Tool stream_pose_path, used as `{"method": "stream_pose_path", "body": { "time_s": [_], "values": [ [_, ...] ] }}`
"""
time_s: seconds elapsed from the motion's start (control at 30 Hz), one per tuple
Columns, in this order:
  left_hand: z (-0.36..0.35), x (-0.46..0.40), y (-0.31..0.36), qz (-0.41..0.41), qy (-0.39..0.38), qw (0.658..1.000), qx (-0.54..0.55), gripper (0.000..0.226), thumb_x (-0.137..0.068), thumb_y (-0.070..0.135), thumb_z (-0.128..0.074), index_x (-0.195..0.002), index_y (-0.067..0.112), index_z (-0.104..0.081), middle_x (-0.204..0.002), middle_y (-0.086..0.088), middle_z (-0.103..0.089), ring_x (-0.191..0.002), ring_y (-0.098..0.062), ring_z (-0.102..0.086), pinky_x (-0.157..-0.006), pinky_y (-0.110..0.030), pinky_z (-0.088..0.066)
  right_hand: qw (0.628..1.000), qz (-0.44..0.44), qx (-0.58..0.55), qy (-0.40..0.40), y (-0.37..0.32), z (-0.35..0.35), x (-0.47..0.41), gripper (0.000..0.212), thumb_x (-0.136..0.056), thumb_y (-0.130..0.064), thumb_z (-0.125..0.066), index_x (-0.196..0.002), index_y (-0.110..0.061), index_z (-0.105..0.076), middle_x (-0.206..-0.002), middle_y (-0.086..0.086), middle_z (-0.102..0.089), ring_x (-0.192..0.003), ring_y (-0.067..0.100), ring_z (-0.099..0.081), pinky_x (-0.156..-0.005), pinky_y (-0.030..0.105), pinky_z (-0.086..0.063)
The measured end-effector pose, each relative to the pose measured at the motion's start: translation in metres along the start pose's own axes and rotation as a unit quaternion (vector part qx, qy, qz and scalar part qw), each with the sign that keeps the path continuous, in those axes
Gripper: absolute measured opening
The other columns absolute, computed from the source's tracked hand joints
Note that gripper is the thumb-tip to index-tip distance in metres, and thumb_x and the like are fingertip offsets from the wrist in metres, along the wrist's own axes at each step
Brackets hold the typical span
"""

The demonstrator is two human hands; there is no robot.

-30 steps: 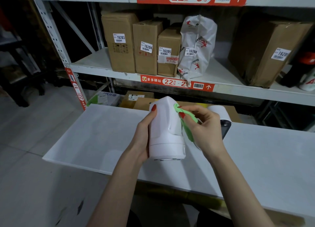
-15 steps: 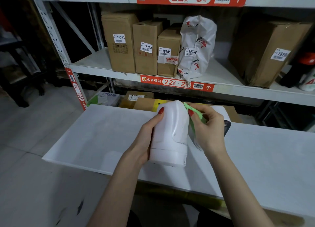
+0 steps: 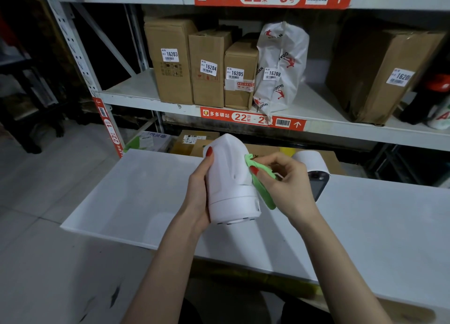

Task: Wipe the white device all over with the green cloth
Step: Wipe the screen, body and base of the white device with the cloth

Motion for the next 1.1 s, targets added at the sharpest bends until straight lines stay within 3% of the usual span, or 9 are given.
{"method": "stream_pose_path", "body": {
  "time_s": [0.17, 0.43, 0.73, 0.93, 1.1],
  "values": [
    [-0.001, 0.001, -0.001, 0.008, -0.006, 1.000, -0.001, 0.047, -0.092, 0.050, -0.056, -0.123, 0.015, -0.065, -0.100, -0.012, -0.074, -0.089, -0.031, -0.070, -0.078, -0.046, -0.058, 1.000, 0.012, -0.003, 0.013, 0.003, 0.001, -0.001, 0.012, -0.083, -0.001, -0.070, -0.084, -0.012, -0.072, -0.088, 0.001, -0.073, -0.080, 0.022, -0.064, -0.070, 0.028, -0.051],
    [-0.006, 0.001, -0.004, 0.022, -0.035, 0.999, -0.018, 0.038, -0.094, 0.049, -0.052, -0.113, 0.019, -0.066, -0.090, -0.010, -0.074, -0.079, -0.028, -0.070, -0.074, -0.044, -0.058, 0.999, 0.030, 0.015, 0.038, 0.005, 0.004, -0.004, 0.017, -0.083, 0.003, -0.068, -0.089, -0.012, -0.074, -0.094, 0.004, -0.073, -0.088, 0.018, -0.067, -0.080, 0.034, -0.054],
    [-0.006, 0.001, -0.005, 0.017, -0.042, 0.999, -0.020, 0.041, -0.094, 0.051, -0.049, -0.109, 0.018, -0.066, -0.088, -0.011, -0.076, -0.073, -0.029, -0.072, -0.073, -0.046, -0.058, 0.995, 0.052, -0.026, -0.086, -0.011, -0.004, 0.003, 0.021, -0.083, 0.005, -0.068, -0.093, -0.012, -0.076, -0.094, 0.001, -0.071, -0.091, 0.020, -0.065, -0.079, 0.029, -0.051],
    [-0.005, -0.001, -0.006, 0.022, -0.035, 0.999, -0.026, 0.040, -0.093, 0.051, -0.051, -0.111, 0.019, -0.065, -0.086, -0.011, -0.075, -0.074, -0.029, -0.071, -0.075, -0.046, -0.057, 0.998, 0.049, -0.018, -0.037, -0.007, -0.003, 0.001, 0.018, -0.084, 0.000, -0.069, -0.096, -0.012, -0.074, -0.099, 0.003, -0.072, -0.093, 0.014, -0.066, -0.084, 0.029, -0.053],
    [-0.003, -0.002, -0.006, 0.021, -0.027, 0.999, -0.016, 0.047, -0.093, 0.054, -0.051, -0.117, 0.015, -0.065, -0.096, -0.015, -0.074, -0.081, -0.032, -0.070, -0.080, -0.049, -0.056, 0.990, 0.071, -0.001, -0.123, -0.014, -0.006, 0.004, 0.022, -0.084, 0.000, -0.069, -0.093, -0.019, -0.075, -0.099, 0.002, -0.070, -0.096, 0.018, -0.065, -0.086, 0.033, -0.052]
  ]
}}
Point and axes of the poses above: each hand's wrist, its own x-axis away from the middle knuckle, its own z-axis out of the back of the hand, y = z × x, the point moved 5 cm from there along -x, towards the middle knuckle
